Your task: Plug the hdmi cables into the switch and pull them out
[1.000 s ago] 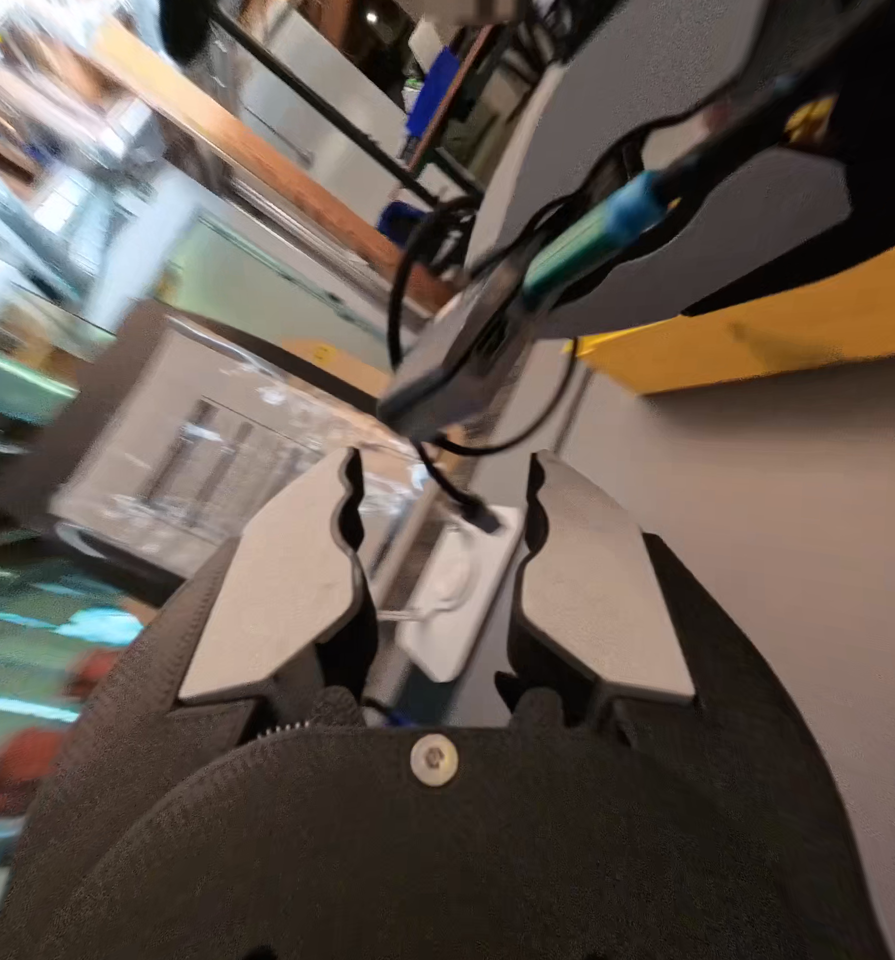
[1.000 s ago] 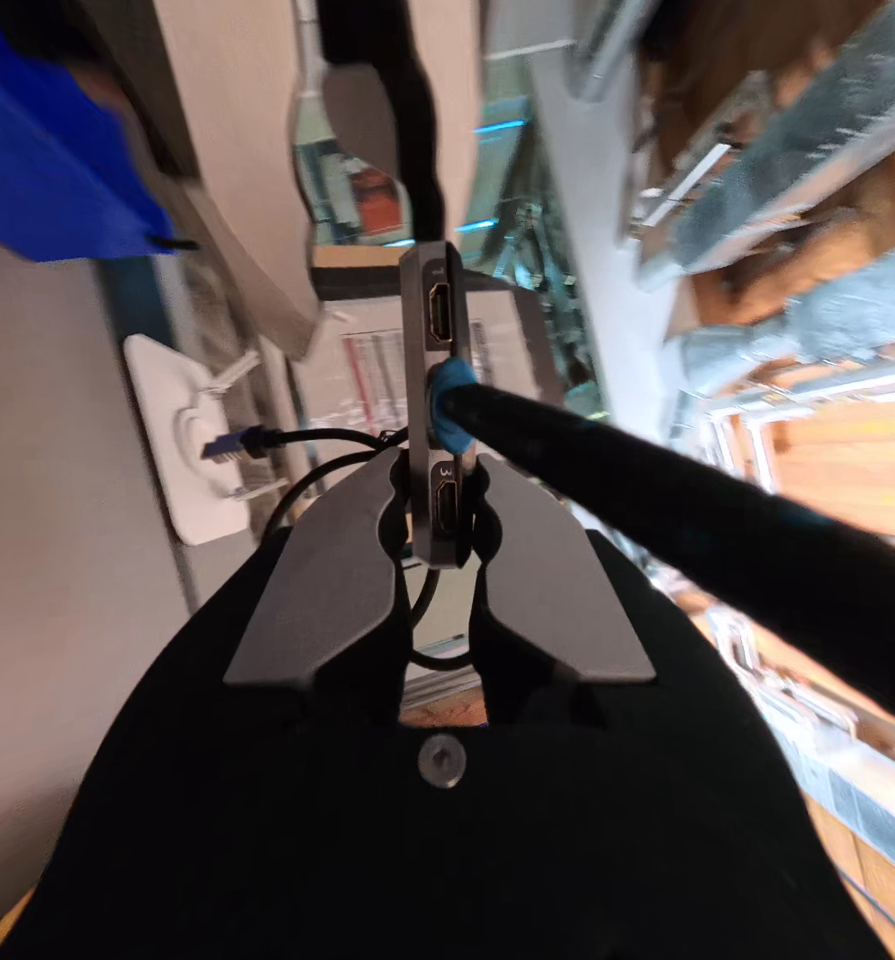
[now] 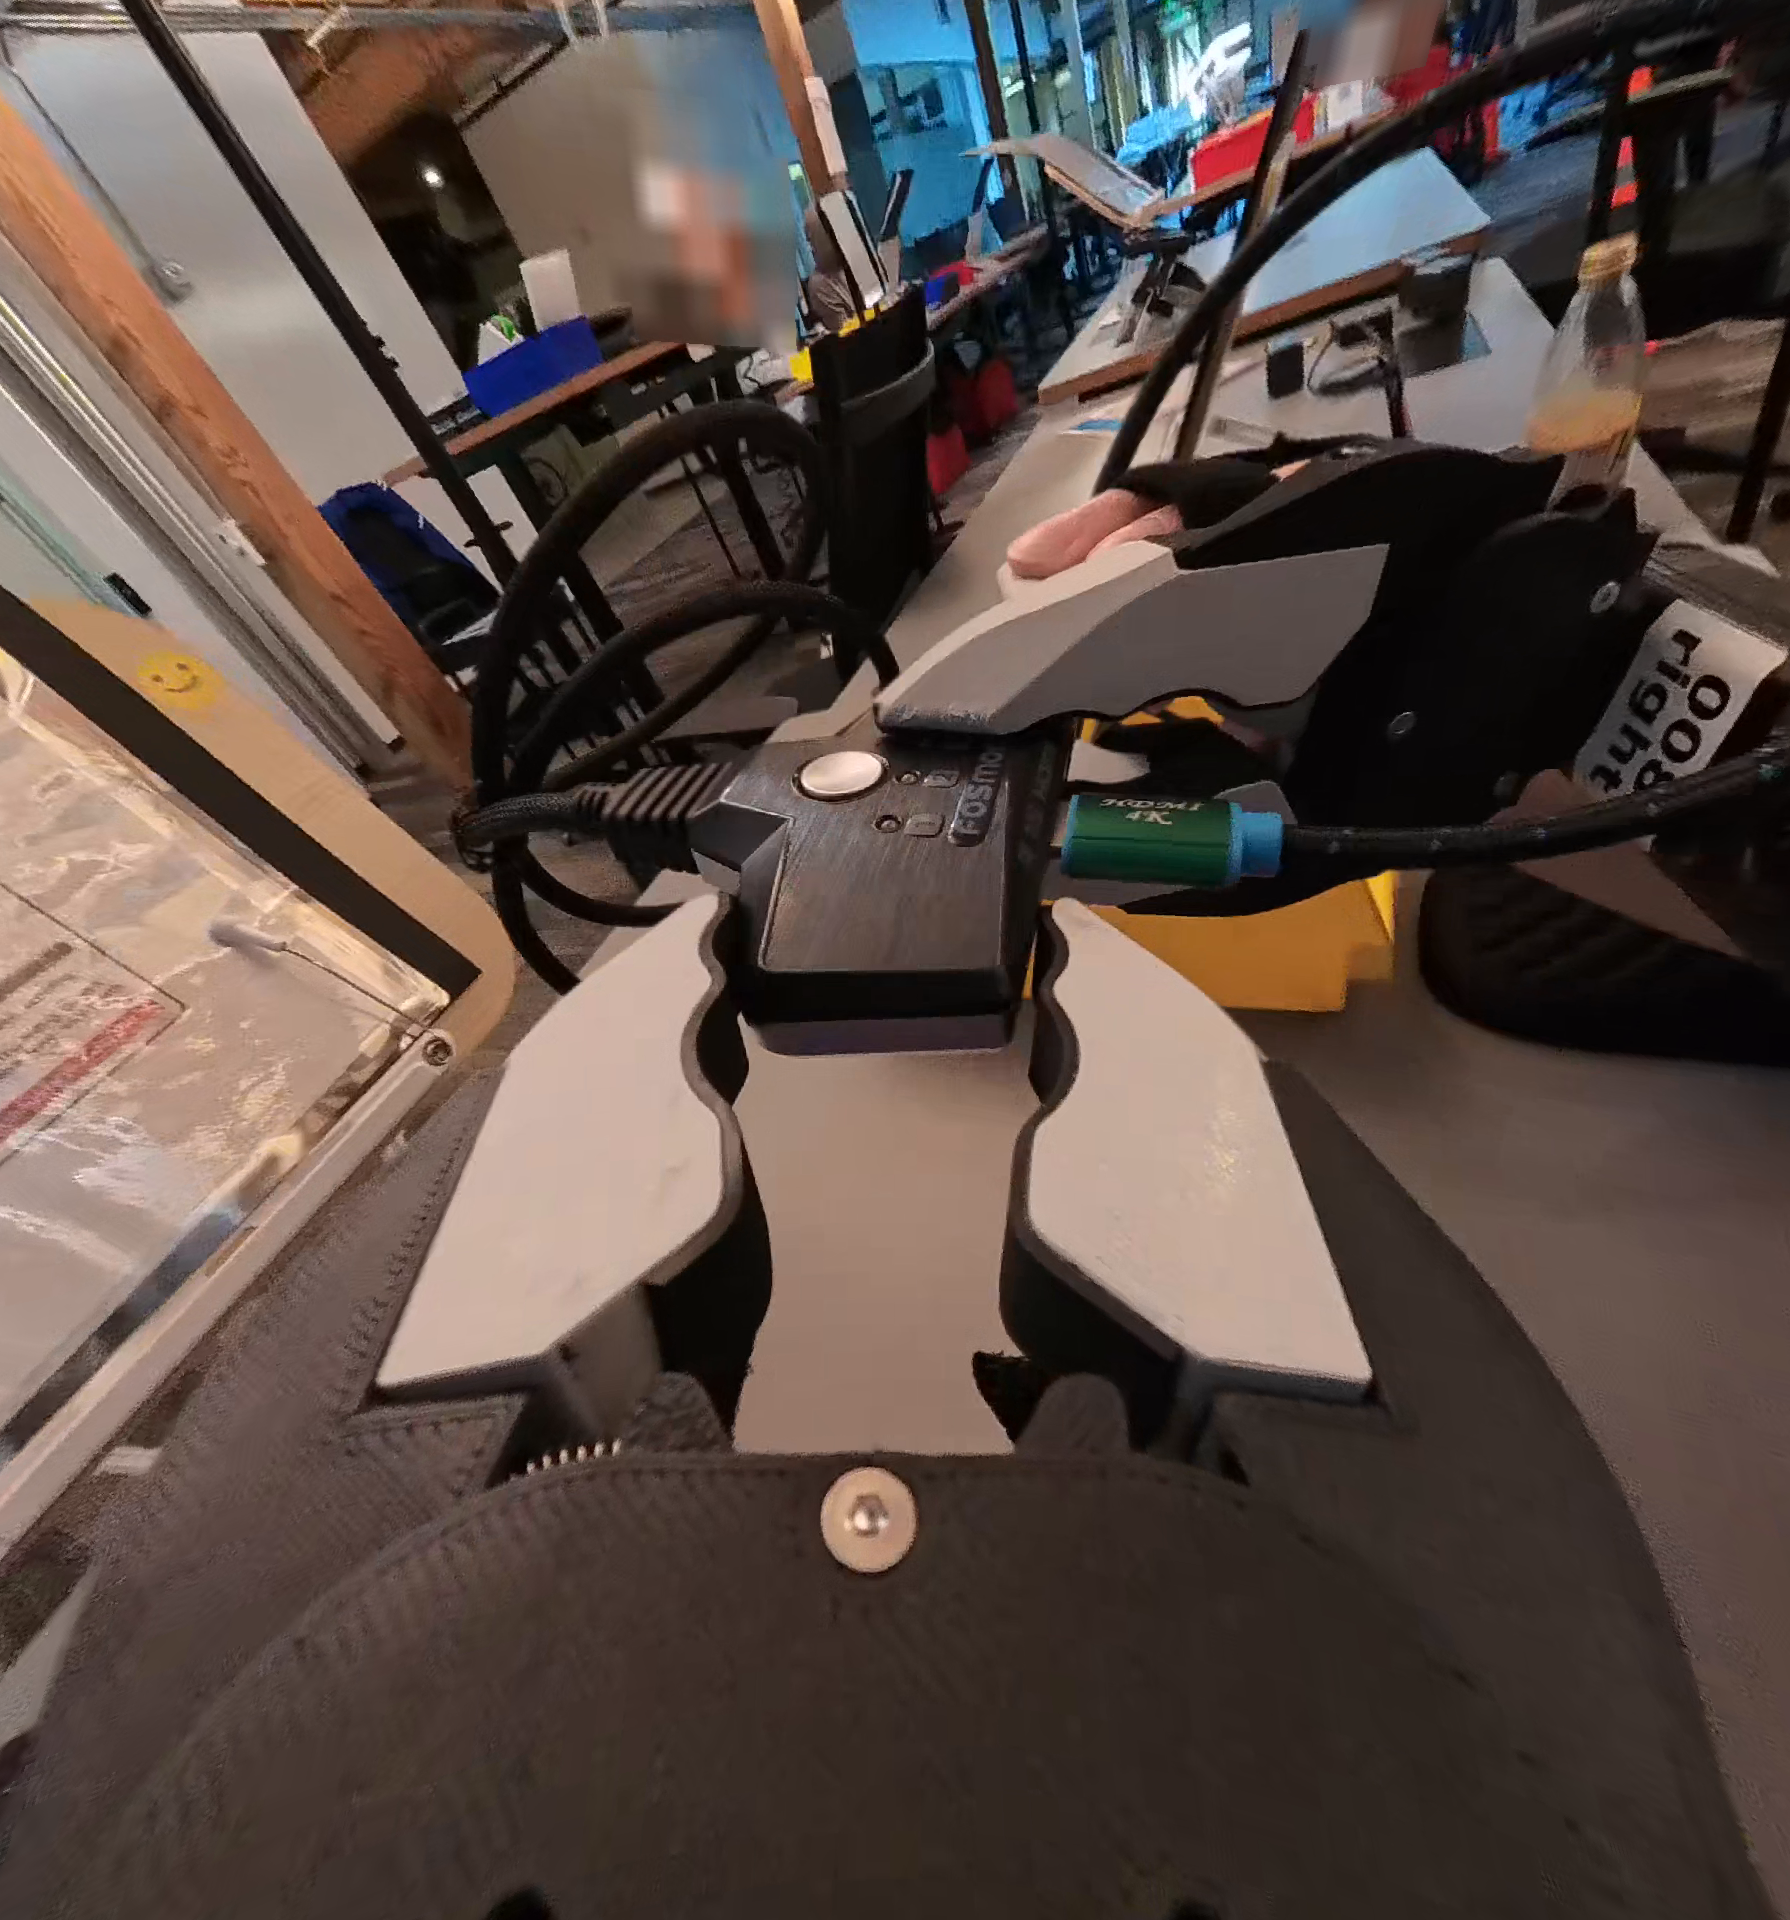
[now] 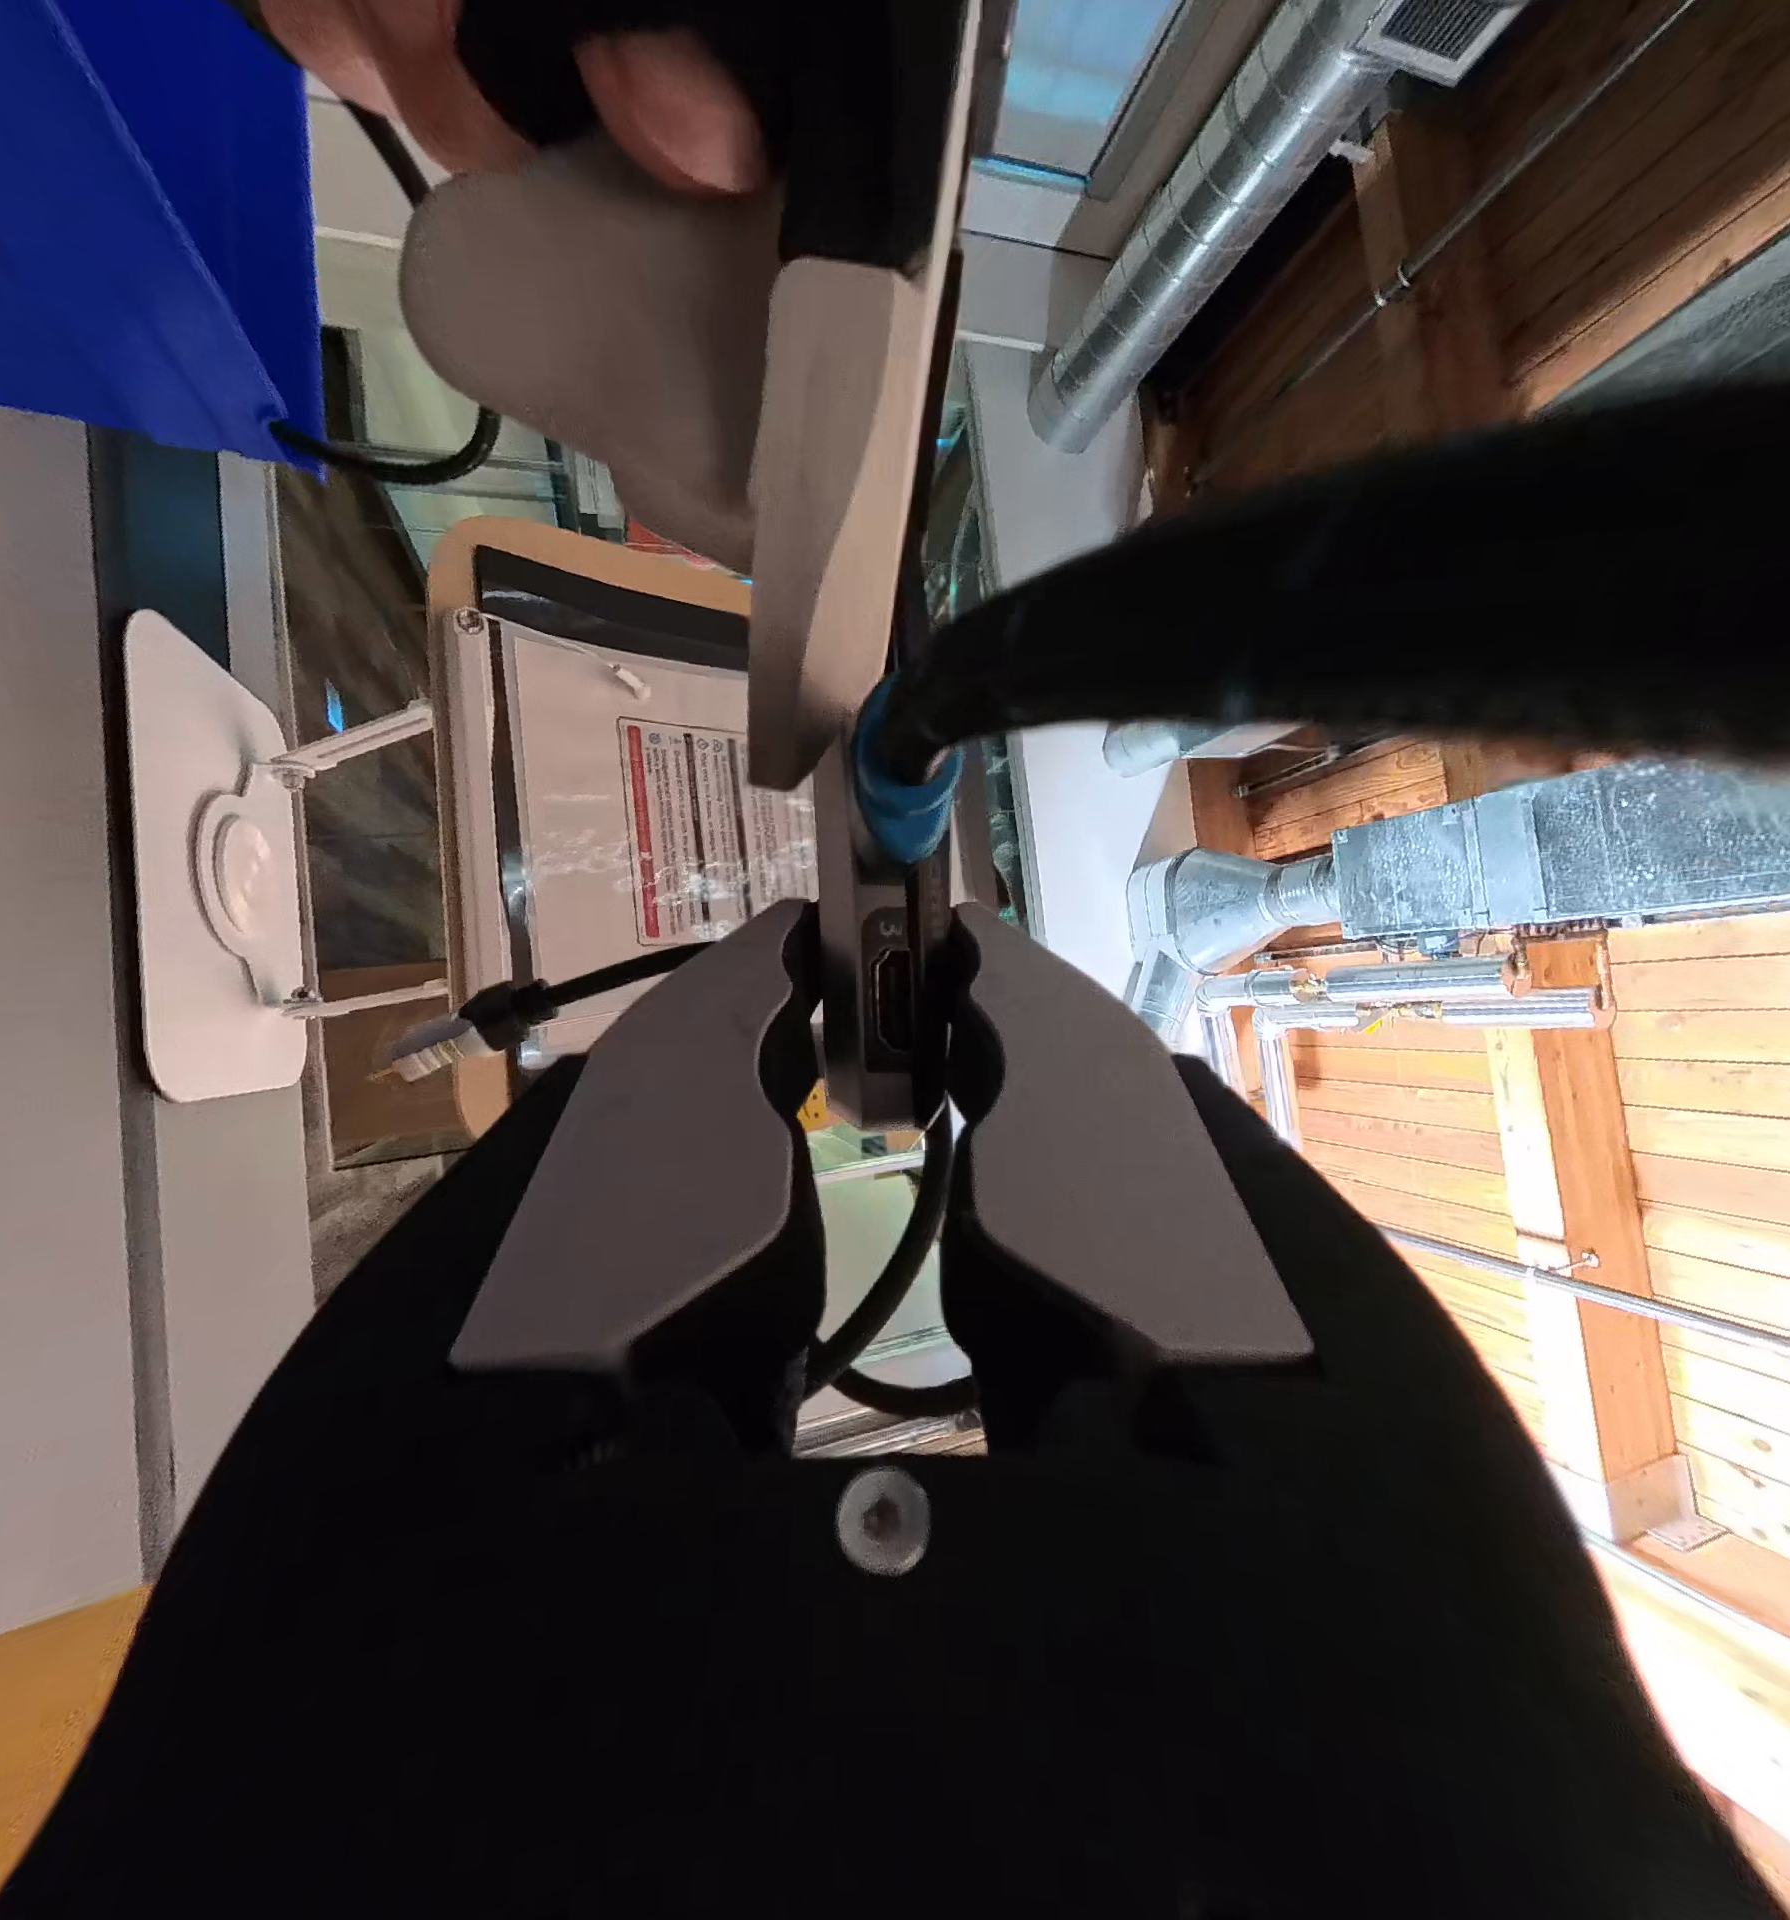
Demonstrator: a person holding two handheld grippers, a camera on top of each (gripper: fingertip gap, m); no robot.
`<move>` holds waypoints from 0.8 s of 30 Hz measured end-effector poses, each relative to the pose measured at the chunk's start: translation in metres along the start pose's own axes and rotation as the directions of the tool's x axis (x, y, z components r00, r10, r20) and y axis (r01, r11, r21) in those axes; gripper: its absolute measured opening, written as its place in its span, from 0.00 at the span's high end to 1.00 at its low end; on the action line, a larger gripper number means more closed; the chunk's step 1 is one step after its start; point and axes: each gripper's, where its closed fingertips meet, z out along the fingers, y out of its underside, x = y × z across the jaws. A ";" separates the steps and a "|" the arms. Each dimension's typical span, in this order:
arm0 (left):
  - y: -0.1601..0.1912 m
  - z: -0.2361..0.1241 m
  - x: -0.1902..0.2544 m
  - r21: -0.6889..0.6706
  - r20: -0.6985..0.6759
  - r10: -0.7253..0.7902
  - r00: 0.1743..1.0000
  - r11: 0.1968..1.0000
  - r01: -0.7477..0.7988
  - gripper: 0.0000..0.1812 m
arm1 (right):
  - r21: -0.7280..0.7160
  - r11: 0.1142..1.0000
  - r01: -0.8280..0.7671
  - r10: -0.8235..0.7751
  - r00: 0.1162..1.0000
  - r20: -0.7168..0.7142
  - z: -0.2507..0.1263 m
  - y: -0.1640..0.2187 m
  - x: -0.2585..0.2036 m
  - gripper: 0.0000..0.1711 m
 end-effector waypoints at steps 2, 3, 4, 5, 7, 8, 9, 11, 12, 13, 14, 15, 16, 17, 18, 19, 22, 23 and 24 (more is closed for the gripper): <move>0.003 0.006 0.000 0.017 -0.003 -0.025 1.000 1.000 0.025 0.72 | 0.003 1.000 0.014 -0.014 0.999 0.031 -0.001 0.005 -0.004 0.87; 0.006 0.010 0.000 0.023 -0.002 -0.037 0.999 0.999 0.037 0.72 | 0.002 1.000 0.027 -0.027 0.999 0.046 -0.002 0.008 -0.007 0.88; 0.011 0.013 0.000 0.020 0.000 -0.055 0.998 0.998 0.055 0.72 | 0.005 0.999 0.041 -0.041 0.996 0.074 -0.002 0.011 -0.011 0.88; 0.018 0.018 0.000 0.003 -0.003 -0.080 0.997 0.997 0.080 0.72 | 0.009 0.998 0.065 -0.065 0.992 0.112 -0.002 0.015 -0.017 0.88; 0.034 0.027 0.001 -0.044 -0.012 -0.138 0.990 0.989 0.138 0.72 | 0.023 0.994 0.109 -0.112 0.977 0.181 -0.004 0.021 -0.032 0.88; 0.043 0.031 0.001 -0.067 -0.012 -0.166 0.986 0.984 0.164 0.71 | 0.029 0.993 0.117 -0.120 0.969 0.214 -0.004 0.023 -0.040 0.88; 0.050 0.035 0.002 -0.086 -0.007 -0.179 0.984 0.980 0.178 0.71 | 0.036 0.991 0.125 -0.130 0.962 0.240 -0.005 0.025 -0.047 0.88; 0.068 0.041 0.003 -0.148 0.005 -0.164 0.987 0.976 0.163 0.70 | 0.065 0.987 0.146 -0.159 0.941 0.300 -0.006 0.024 -0.061 0.88; 0.076 0.043 0.005 -0.184 0.007 -0.153 0.988 0.971 0.151 0.70 | 0.078 0.984 0.163 -0.179 0.929 0.323 -0.006 0.024 -0.067 0.87; 0.083 0.045 0.006 -0.210 0.000 -0.151 0.989 0.967 0.147 0.70 | 0.097 0.980 0.173 -0.196 0.919 0.343 -0.007 0.022 -0.073 0.87; 0.088 0.046 0.007 -0.231 -0.001 -0.160 0.987 0.961 0.155 0.70 | 0.102 0.979 0.175 -0.201 0.911 0.361 -0.007 0.021 -0.078 0.87; 0.092 0.047 0.007 -0.251 0.002 -0.172 0.985 0.954 0.167 0.70 | 0.105 0.977 0.183 -0.210 0.905 0.371 -0.006 0.021 -0.081 0.87; 0.097 0.047 0.008 -0.274 0.001 -0.177 0.984 0.947 0.171 0.70 | 0.114 0.974 0.198 -0.227 0.898 0.378 -0.006 0.021 -0.085 0.87; 0.102 0.047 0.008 -0.301 0.002 -0.175 0.985 0.939 0.167 0.70 | 0.125 0.969 0.214 -0.246 0.890 0.385 -0.006 0.020 -0.089 0.87; 0.106 0.047 0.008 -0.327 0.008 -0.168 0.986 0.931 0.161 0.71 | 0.127 0.964 0.233 -0.265 0.884 0.386 -0.006 0.020 -0.092 0.87; 0.110 0.047 0.007 -0.346 0.020 -0.159 0.987 0.925 0.156 0.71 | 0.125 0.959 0.256 -0.285 0.879 0.383 -0.005 0.021 -0.094 0.87; 0.111 0.050 0.001 -0.316 0.062 -0.129 0.990 0.938 0.142 0.71 | 0.101 0.938 0.332 -0.346 0.873 0.344 0.000 0.023 -0.092 0.87; 0.108 0.051 -0.001 -0.287 0.080 -0.132 0.988 0.946 0.149 0.71 | 0.090 0.932 0.351 -0.360 0.871 0.333 0.002 0.024 -0.090 0.87; 0.106 0.052 -0.002 -0.263 0.096 -0.140 0.986 0.952 0.160 0.71 | 0.080 0.922 0.378 -0.383 0.864 0.326 0.003 0.025 -0.088 0.87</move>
